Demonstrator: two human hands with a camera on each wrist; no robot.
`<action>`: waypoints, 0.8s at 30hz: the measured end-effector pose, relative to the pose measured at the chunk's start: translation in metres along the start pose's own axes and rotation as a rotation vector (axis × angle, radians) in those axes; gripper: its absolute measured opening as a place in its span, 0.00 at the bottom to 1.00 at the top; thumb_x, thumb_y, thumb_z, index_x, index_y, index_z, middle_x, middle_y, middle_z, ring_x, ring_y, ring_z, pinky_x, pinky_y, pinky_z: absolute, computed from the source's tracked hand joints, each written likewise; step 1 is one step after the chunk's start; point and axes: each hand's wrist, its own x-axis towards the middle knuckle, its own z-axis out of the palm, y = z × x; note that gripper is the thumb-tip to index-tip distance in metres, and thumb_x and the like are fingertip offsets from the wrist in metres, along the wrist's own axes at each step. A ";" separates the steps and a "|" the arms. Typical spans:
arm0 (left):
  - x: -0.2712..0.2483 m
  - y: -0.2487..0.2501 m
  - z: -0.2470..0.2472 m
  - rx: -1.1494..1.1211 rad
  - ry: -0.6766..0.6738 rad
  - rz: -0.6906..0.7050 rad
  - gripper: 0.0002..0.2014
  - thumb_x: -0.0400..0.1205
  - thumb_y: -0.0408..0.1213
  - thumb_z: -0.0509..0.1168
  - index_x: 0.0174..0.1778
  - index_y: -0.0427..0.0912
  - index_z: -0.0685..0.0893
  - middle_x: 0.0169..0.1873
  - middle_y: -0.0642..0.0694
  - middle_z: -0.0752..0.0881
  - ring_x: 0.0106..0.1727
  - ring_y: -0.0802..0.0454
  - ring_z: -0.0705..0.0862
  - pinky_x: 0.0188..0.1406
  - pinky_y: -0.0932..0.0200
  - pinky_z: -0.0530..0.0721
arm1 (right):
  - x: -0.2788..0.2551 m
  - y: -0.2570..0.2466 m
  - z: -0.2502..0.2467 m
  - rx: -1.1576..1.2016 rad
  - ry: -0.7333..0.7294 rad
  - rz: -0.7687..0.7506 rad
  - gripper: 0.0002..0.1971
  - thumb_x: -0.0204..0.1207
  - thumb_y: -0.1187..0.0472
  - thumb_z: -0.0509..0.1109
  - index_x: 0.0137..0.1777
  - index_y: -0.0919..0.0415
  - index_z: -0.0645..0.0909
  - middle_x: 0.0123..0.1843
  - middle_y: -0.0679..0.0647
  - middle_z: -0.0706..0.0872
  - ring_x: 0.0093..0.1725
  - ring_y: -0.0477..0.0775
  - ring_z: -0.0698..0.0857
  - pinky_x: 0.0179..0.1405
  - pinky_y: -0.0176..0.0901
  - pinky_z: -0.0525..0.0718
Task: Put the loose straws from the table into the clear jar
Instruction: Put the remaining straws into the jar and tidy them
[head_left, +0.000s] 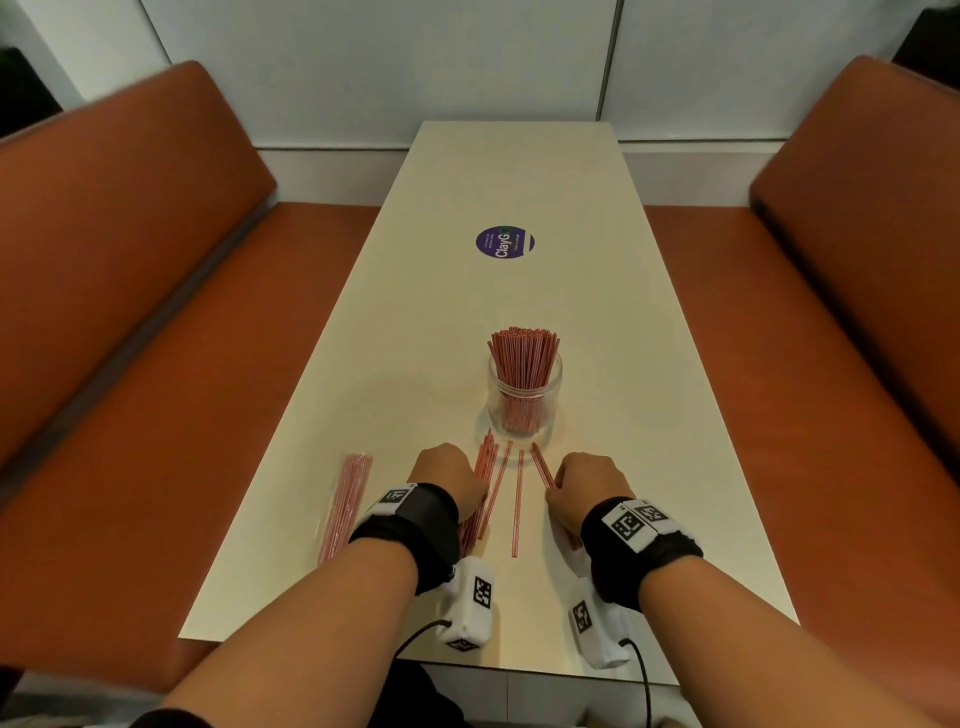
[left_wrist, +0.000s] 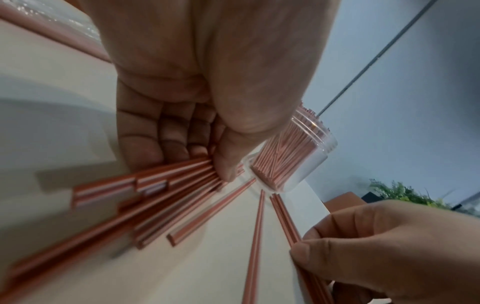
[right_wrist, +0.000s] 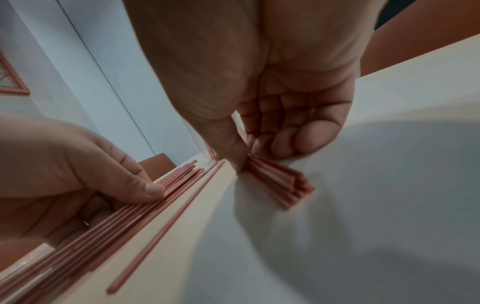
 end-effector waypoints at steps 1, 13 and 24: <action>0.000 -0.001 -0.001 -0.016 -0.005 -0.002 0.14 0.78 0.45 0.69 0.42 0.35 0.88 0.40 0.42 0.89 0.44 0.44 0.88 0.41 0.57 0.85 | 0.001 -0.001 0.000 -0.004 -0.003 0.003 0.09 0.75 0.62 0.63 0.50 0.61 0.84 0.49 0.57 0.88 0.40 0.56 0.82 0.36 0.41 0.77; -0.012 0.001 -0.052 -0.497 0.122 0.141 0.12 0.84 0.42 0.63 0.42 0.37 0.84 0.34 0.44 0.83 0.36 0.46 0.80 0.47 0.49 0.83 | 0.001 -0.007 -0.006 -0.035 -0.082 0.027 0.11 0.78 0.65 0.60 0.53 0.65 0.83 0.50 0.59 0.86 0.41 0.56 0.79 0.37 0.41 0.76; 0.029 0.076 -0.103 -0.684 0.453 0.336 0.10 0.84 0.42 0.63 0.43 0.39 0.82 0.30 0.45 0.83 0.32 0.46 0.82 0.38 0.52 0.87 | 0.011 -0.004 -0.006 -0.007 -0.144 0.071 0.14 0.76 0.62 0.62 0.29 0.58 0.69 0.30 0.52 0.74 0.32 0.54 0.77 0.21 0.37 0.66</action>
